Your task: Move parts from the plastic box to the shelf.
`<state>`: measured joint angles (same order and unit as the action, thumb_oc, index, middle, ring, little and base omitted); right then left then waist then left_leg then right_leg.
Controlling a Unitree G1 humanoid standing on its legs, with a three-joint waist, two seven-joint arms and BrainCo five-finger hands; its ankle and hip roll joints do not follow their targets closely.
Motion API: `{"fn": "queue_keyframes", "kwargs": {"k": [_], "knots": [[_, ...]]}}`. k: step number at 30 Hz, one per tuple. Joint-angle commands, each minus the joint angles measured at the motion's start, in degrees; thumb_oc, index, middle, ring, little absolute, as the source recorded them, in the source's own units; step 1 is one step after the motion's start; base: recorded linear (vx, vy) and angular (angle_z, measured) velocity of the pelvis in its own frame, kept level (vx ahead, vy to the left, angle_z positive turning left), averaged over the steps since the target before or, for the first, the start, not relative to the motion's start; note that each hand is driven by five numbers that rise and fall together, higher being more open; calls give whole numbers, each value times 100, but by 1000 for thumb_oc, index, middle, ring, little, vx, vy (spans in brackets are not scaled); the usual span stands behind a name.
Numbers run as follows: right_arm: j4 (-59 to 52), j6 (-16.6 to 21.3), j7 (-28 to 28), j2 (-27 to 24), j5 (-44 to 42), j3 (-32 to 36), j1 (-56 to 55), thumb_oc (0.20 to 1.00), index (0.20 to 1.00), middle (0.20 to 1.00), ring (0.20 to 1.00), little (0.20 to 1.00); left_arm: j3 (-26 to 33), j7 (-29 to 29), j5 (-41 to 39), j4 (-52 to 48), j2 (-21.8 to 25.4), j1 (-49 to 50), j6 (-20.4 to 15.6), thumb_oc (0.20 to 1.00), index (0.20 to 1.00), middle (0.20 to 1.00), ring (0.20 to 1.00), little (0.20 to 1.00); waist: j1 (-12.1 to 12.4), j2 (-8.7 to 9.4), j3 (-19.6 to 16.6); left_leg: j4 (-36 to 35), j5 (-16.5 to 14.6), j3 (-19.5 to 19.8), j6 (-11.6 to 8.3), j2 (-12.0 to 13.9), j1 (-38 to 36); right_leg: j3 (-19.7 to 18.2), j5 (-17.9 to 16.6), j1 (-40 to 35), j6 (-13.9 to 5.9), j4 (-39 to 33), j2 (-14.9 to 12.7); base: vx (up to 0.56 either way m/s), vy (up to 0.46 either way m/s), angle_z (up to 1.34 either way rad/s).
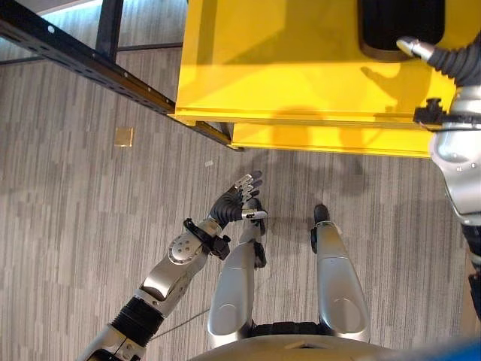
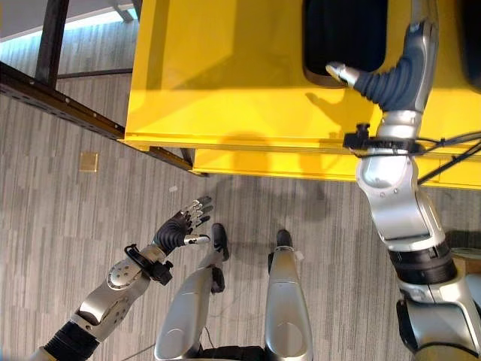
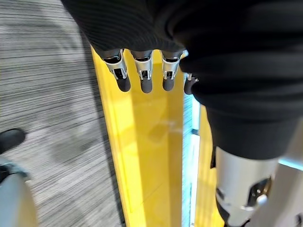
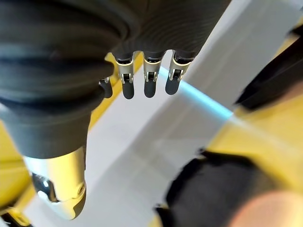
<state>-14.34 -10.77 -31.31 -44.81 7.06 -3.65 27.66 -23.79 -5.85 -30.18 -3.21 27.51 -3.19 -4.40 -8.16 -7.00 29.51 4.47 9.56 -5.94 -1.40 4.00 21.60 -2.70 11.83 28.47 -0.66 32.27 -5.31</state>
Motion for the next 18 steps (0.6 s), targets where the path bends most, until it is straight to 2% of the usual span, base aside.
{"fn": "queue_keyframes", "kwargs": {"k": [1, 8, 9, 14, 15, 18], "knots": [[-150, 773, -91, 273, 360, 333, 55, 1000, 1000, 1000, 1000, 1000, -24, 151, 129, -91, -37, 355, -388, 1000, 1000, 1000, 1000, 1000, -126, 285, -424, 705, -1498, 63, -272, 606, -798, -132, -210, -494, -191, -906, -7, 2, 25, -5], [-792, 1374, 114, 403, 426, 454, -1489, 1000, 1000, 1000, 1000, 1000, 119, 207, 287, -250, -117, 570, -326, 1000, 1000, 1000, 1000, 1000, -303, 427, -782, 490, -1538, -132, -205, 616, -1186, -142, -343, -1027, -281, -1410, 7, 6, 46, -13], [-943, 1502, 130, 476, 113, 494, -2028, 1000, 1000, 1000, 1000, 1000, 205, 203, 328, -340, -113, 689, -266, 1000, 1000, 1000, 1000, 1000, -387, 523, -971, 370, -1561, -234, -187, 602, -1388, -132, -418, -1315, -326, -1703, 26, 29, 92, -12], [-1127, 1950, 126, 695, -230, 620, -2991, 1000, 1000, 1000, 1000, 1000, 374, 276, 190, -493, -127, 924, -263, 1000, 1000, 1000, 1000, 1000, -576, 649, -1234, 251, -1606, -395, -119, 546, -1643, -233, -541, -1620, -394, -2026, 88, 16, 121, -12], [-1154, 1923, 274, 824, -601, 606, -3506, 1000, 1000, 1000, 1000, 1000, 454, 276, 54, -533, -138, 1067, -259, 1000, 1000, 1000, 1000, 1000, -671, 690, -1348, 220, -1639, -479, -66, 493, -1765, -302, -589, -1750, -415, -2142, 121, 24, 201, -21], [-1051, 2131, 332, 853, -461, 592, -3903, 1000, 1000, 1000, 1000, 1000, 530, 258, 116, -560, -144, 1251, -315, 1000, 1000, 1000, 1000, 1000, -715, 728, -1475, 194, -1675, -525, 1, 416, -1866, -371, -648, -1865, -441, -2256, 136, 16, 152, -21]]}}
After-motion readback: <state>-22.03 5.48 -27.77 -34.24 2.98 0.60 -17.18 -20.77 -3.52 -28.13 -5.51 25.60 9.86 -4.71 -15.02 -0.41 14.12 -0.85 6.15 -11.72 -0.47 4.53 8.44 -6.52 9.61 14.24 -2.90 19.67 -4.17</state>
